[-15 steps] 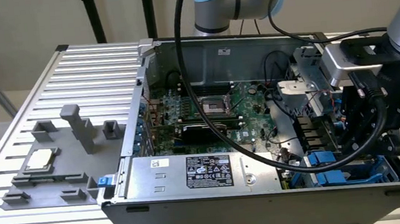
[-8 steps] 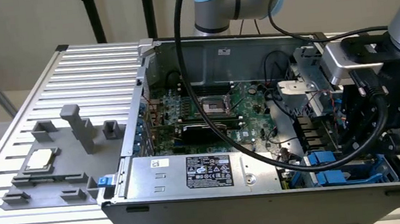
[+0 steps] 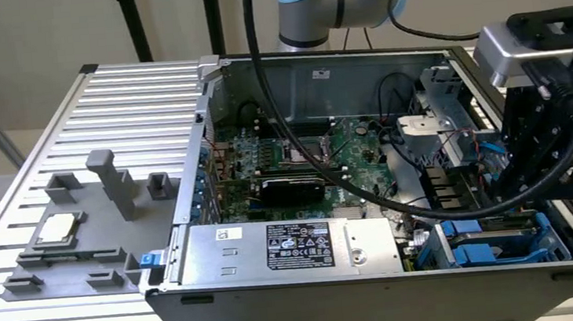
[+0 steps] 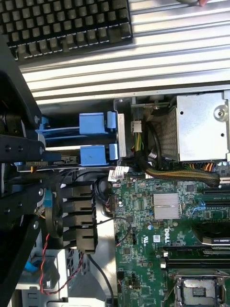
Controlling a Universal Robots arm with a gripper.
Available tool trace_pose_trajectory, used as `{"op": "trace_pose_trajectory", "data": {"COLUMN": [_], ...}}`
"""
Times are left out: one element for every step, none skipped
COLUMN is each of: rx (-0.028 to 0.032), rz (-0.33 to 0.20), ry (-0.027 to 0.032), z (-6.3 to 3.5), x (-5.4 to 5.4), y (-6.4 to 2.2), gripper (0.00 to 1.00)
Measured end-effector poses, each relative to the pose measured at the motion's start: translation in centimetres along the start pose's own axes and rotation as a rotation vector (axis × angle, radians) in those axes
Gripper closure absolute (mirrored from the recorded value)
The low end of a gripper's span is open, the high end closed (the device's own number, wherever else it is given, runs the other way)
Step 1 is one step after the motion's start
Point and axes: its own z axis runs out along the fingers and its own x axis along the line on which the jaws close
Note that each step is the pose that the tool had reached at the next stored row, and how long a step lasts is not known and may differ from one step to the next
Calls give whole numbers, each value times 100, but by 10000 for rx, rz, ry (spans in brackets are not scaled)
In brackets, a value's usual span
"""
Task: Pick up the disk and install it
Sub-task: 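Insert the second disk wire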
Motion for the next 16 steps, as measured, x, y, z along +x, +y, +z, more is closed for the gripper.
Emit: {"op": "trace_pose_trajectory", "data": {"rx": [0, 0, 1, 4, 15, 28, 47, 64, 83, 103, 123, 147, 168, 185, 196, 206], "rz": [-1, -1, -1, 0, 1, 0, -1, -2, -4, -3, -5, -6, -7, -8, -9, -10], "ry": [-1, -2, -2, -5, -4, -3, -7, -7, -9, -10, -11, -14, -15, -16, -9, 10], "z": [-42, -81, -96, -95, -96, -96, -92, -90, -84, -77, -69, -54, -39, -22, -5, 11], "x": [-3, -7, -11, -17, -28, -42, -60, -80, -98, -113, -124, -132, -139, -143, -146, -148], "y": [-1, 0, 1, 6, 11, 17, 25, 32, 38, 42, 44, 46, 48, 50, 51, 53], "gripper": [75, 75, 75, 75, 75, 75, 75, 75, 75, 75, 75, 75, 75, 75, 75, 75]}}
